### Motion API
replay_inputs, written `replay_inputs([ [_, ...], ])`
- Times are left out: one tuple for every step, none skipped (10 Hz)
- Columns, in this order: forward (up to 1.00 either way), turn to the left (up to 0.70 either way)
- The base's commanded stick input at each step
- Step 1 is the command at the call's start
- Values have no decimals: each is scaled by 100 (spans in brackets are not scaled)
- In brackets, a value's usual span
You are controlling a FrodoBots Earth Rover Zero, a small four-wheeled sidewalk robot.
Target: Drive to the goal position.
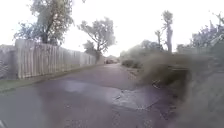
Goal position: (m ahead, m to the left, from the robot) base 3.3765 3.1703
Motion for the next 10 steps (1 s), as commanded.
replay_inputs([
  [70, 0],
  [70, 0],
  [70, 0],
  [70, 0],
  [70, 0],
  [70, 0],
  [70, 0],
  [70, 0],
  [70, -14],
  [70, -14],
])
